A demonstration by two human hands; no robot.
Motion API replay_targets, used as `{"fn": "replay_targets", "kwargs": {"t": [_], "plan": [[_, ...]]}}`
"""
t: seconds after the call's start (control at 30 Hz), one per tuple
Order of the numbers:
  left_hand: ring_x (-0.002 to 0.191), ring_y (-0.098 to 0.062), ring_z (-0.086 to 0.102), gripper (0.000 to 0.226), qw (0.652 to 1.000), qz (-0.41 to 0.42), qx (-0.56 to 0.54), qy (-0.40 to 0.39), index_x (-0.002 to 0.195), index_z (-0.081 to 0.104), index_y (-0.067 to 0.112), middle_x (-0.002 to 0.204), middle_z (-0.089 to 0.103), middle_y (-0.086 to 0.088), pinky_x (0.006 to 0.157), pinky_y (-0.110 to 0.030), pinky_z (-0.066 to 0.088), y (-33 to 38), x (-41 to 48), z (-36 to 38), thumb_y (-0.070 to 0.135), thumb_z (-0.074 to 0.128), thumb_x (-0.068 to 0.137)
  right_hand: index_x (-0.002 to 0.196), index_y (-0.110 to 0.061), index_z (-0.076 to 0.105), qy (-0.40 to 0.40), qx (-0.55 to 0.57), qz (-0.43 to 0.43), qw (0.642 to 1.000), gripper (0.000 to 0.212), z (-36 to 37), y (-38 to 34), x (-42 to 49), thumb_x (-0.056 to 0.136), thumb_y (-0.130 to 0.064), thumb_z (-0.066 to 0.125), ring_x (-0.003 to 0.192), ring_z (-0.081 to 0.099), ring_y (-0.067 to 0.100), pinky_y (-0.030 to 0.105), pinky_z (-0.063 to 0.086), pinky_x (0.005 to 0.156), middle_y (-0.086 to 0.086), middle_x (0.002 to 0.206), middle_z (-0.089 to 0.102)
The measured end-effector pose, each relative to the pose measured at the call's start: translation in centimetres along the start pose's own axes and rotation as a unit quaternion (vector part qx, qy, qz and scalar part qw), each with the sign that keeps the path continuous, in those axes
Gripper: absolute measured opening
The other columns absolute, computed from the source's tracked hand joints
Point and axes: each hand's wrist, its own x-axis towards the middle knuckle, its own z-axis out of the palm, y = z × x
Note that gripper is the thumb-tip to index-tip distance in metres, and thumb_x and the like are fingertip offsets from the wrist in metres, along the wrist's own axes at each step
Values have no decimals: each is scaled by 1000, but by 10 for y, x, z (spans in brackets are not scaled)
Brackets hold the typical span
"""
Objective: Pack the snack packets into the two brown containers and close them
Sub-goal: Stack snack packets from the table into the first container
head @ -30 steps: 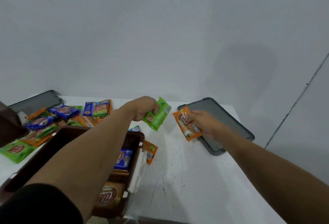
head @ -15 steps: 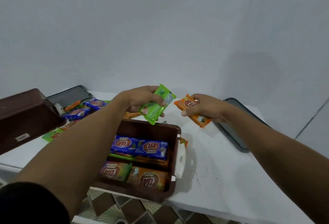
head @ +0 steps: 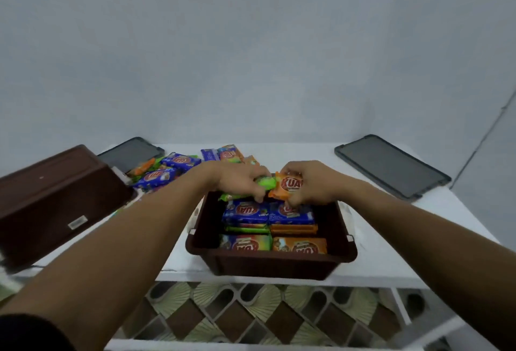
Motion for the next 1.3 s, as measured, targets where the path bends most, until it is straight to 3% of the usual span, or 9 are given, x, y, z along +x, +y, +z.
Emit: {"fn": "replay_targets", "kwargs": {"t": [0.1, 0.17, 0.27, 0.47, 0.7, 0.83, 0.93, 1.0, 1.3], "plan": [[108, -21, 57, 72, 989, 4, 150, 13, 136, 47, 29, 124, 56, 5, 93, -43, 51, -14, 2, 19, 43, 81, 74, 125, -30, 59, -28, -27, 16, 999, 66, 26, 0, -6, 66, -32, 88, 96, 62, 11, 30, 55, 82, -7, 115, 62], [107, -21, 56, 80, 984, -7, 172, 36, 135, 43, 28, 126, 56, 2, 93, -43, 51, -20, 4, 32, 41, 88, 71, 132, -28, 57, -31, -57, 21, 998, 70, 36, 1, -10, 69, -31, 88, 106, 60, 14, 29, 51, 89, -7, 121, 60], [104, -23, 56, 71, 979, 15, 196, 60, 123, 43, 28, 123, 59, -2, 88, -42, 49, -23, 7, 47, 42, 89, 70, 138, -24, 53, -28, -86, 29, 996, 73, 40, -3, -13, 74, -26, 86, 114, 58, 18, 30, 49, 94, -3, 127, 58], [125, -25, 52, 74, 939, 50, 315, 128, 133, 43, 22, 136, 55, -2, 100, -42, 43, -24, 11, 58, 45, 84, 76, 143, -21, 51, -25, -149, 35, 988, 75, 46, -9, -7, 77, -31, 83, 115, 53, 22, 35, 48, 97, 0, 126, 48], [123, -20, 45, 78, 949, 50, 263, 168, 135, 43, 22, 134, 44, 0, 89, -34, 47, -34, 6, 60, 46, 85, 74, 147, -25, 48, 1, -195, 12, 981, 80, 45, -8, -8, 77, -44, 82, 116, 51, 19, 34, 49, 96, -2, 129, 48], [116, -18, 47, 53, 951, 31, 258, 169, 118, 50, 28, 127, 44, 5, 92, -38, 50, -38, -4, 47, 45, 82, 79, 143, -24, 54, -3, -182, 9, 983, 75, 36, -4, -9, 76, -46, 82, 119, 53, 18, 33, 48, 95, -2, 131, 53], [103, -19, 56, 30, 950, 10, 281, 135, 107, 59, 28, 114, 52, 6, 83, -35, 51, -38, -8, 38, 40, 77, 86, 141, -26, 57, -25, -206, 4, 978, 66, 35, -3, -9, 81, -39, 79, 124, 52, 21, 33, 46, 97, -1, 135, 55], [100, -20, 58, 23, 952, 4, 280, 122, 109, 63, 28, 115, 57, 4, 81, -33, 51, -39, -5, 39, 36, 74, 90, 143, -26, 55, -31, -222, -5, 975, 62, 37, -4, -7, 86, -36, 76, 126, 51, 22, 33, 46, 99, 0, 136, 54], [115, -17, 56, 33, 964, 5, 232, 131, 123, 72, 24, 127, 60, 7, 94, -32, 49, -45, -5, 39, 38, 70, 94, 137, -19, 62, -29, -170, 18, 985, 54, 39, 1, -8, 86, -34, 76, 115, 62, 18, 32, 51, 97, 0, 133, 65]]}}
